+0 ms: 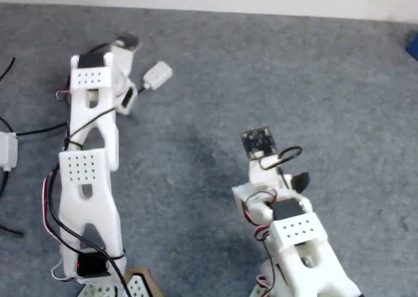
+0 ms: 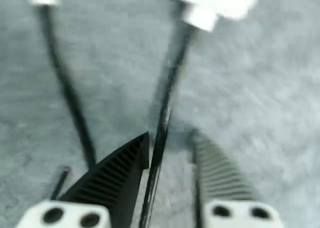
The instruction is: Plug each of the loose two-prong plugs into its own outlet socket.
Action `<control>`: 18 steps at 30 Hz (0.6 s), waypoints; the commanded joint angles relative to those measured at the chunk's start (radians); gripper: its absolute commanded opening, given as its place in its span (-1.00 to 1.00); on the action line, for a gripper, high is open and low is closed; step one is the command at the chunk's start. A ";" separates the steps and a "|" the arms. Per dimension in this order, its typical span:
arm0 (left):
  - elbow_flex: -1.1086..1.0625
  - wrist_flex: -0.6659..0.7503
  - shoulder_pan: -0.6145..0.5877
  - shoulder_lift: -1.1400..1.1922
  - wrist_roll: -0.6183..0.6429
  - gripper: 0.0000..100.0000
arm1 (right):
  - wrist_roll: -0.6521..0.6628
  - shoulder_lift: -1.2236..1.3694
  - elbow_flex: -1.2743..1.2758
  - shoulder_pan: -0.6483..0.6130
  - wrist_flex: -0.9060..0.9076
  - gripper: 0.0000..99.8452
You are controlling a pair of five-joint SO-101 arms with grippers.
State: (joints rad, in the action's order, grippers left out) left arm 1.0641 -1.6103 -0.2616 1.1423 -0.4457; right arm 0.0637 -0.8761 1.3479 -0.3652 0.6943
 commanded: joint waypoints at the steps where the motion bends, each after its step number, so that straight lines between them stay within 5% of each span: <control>1: 0.035 -0.140 0.002 0.001 -0.075 -0.99 | 0.000 -0.013 -0.004 0.007 -0.013 0.09; 8: -0.004 -0.166 0.137 -0.174 -0.052 -0.99 | 0.000 -0.013 -0.005 0.012 -0.012 0.09; 18: -0.524 -0.166 0.602 -0.720 0.163 -0.99 | 0.000 -0.012 -0.005 0.042 -0.013 0.09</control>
State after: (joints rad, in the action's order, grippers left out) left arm 0.7449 -1.7591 0.1649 0.7066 -0.3659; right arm 0.0637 -0.8761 1.3479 -0.3544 0.6943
